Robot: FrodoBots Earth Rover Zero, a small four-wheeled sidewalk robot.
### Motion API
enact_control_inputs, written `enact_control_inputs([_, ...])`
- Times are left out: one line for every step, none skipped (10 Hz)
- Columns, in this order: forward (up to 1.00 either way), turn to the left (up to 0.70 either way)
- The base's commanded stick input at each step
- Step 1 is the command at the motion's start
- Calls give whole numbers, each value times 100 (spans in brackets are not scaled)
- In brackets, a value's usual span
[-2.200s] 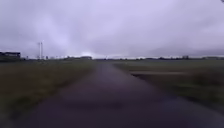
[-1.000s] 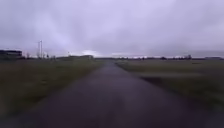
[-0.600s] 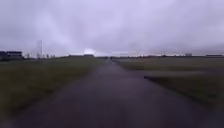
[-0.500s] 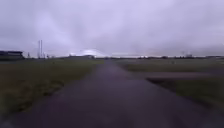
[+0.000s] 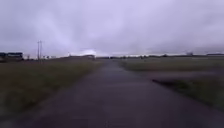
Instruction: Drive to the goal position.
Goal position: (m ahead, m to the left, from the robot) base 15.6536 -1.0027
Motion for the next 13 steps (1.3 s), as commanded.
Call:
enact_control_inputs([100,0])
enact_control_inputs([100,0])
enact_control_inputs([100,0])
enact_control_inputs([100,0])
enact_control_inputs([100,0])
enact_control_inputs([100,0])
enact_control_inputs([100,0])
enact_control_inputs([100,0])
enact_control_inputs([100,-4])
enact_control_inputs([100,-7])
enact_control_inputs([100,-10])
enact_control_inputs([100,-11])
enact_control_inputs([100,0])
